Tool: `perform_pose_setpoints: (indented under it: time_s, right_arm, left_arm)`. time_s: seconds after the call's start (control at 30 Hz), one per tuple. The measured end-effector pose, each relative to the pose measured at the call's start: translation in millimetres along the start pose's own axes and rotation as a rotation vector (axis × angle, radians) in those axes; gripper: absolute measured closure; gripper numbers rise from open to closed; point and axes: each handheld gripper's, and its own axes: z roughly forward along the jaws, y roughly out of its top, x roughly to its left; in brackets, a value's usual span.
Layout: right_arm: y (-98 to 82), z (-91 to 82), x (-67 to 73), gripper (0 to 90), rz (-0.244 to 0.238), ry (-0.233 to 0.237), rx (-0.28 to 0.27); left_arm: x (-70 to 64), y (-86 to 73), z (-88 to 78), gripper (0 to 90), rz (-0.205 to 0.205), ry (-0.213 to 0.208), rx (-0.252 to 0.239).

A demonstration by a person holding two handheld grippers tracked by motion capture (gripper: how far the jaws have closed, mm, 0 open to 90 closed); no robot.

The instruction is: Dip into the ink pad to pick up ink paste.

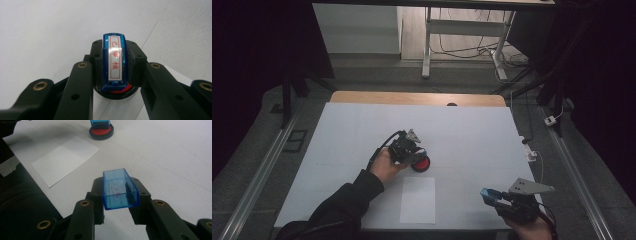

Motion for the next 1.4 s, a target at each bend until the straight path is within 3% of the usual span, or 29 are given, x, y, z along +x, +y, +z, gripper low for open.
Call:
perform_pose_setpoints:
  time_s: [0.2, 0.47, 0.77, 1.03, 1.27, 1.4]
  right_arm:
    - [0.2, 0.0, 0.1, 67.9, -0.002, -0.003, 0.004]
    - [0.3, 0.1, 0.1, 67.9, -0.004, -0.003, 0.008]
    - [-0.1, -0.2, 0.6, 67.9, -0.002, -0.005, 0.008]
    - [-0.7, -1.1, 0.5, 67.8, 0.000, -0.005, 0.003]
    - [-0.9, -1.9, 0.3, 67.7, 0.002, -0.008, 0.003]
    - [-0.9, -1.9, 0.4, 67.7, 0.001, -0.009, 0.003]
  left_arm:
    - [-4.8, 1.4, 0.0, 71.0, 0.027, 0.027, 0.015]
    - [5.7, -2.2, -0.2, 70.9, -0.032, -0.033, -0.008]
    - [11.0, -6.9, -0.4, 70.8, -0.057, -0.064, -0.037]
    - [4.9, -4.8, -1.3, 70.6, -0.010, -0.027, -0.032]
    - [6.2, -2.4, -10.3, 70.5, -0.008, -0.047, -0.074]
    - [3.3, -0.9, -13.0, 70.4, 0.001, -0.066, -0.073]
